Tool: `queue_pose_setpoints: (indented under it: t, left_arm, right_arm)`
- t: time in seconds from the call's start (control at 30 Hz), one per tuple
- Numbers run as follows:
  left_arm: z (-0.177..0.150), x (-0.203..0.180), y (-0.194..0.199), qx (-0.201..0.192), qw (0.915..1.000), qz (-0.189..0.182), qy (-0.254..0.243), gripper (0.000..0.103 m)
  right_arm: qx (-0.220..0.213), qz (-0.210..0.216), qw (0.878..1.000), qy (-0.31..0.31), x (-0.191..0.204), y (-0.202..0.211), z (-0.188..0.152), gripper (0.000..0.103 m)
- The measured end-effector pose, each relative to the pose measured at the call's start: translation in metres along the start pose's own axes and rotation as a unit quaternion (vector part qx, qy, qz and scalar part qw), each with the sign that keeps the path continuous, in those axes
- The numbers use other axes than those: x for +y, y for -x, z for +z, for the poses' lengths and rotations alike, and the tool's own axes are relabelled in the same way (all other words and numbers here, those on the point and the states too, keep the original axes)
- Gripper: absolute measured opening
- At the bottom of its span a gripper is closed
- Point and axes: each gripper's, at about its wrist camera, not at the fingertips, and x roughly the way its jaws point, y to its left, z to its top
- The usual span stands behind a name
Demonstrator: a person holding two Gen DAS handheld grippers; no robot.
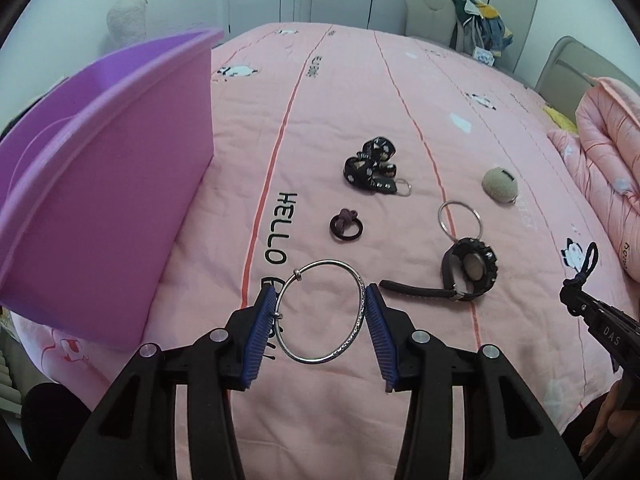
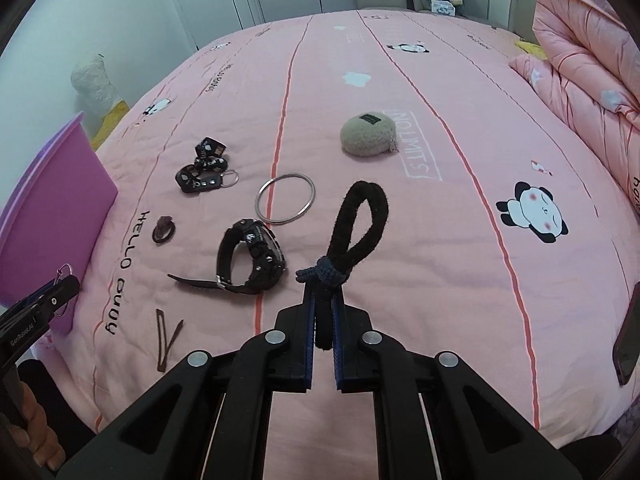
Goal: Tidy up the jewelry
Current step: 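Carry the bangle and bow tie to the purple tub and release both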
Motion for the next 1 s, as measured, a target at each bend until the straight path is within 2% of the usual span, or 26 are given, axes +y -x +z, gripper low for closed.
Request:
queue_pose_setpoints:
  t: [0.33,0.53,0.8,1.0]
  left_arm:
    - [0.024,0.019,0.084,-0.067,0.9973,-0.023,0.021,0.044]
    - [0.048,0.055,0.116,-0.101,0.994,0.011,0.041,0.044]
    - [0.078,0.14,0.137,-0.124,0.9847,0.083,0.089,0.044]
    - [0.085,0.197,0.127,-0.098,0.9805,0.112,0.128,0.045]
  right_arm:
    - [-0.066,0.066,0.995,0.037,0.064,0.075,0.027,0.007]
    - [-0.094,0.127,0.983,0.089,0.135,0.101,0.059,0.007]
    - [-0.078,0.214,0.96,0.163,0.252,0.096,0.094,0.007]
    - [-0.039,0.255,0.945,0.201,0.328,0.071,0.105,0.007]
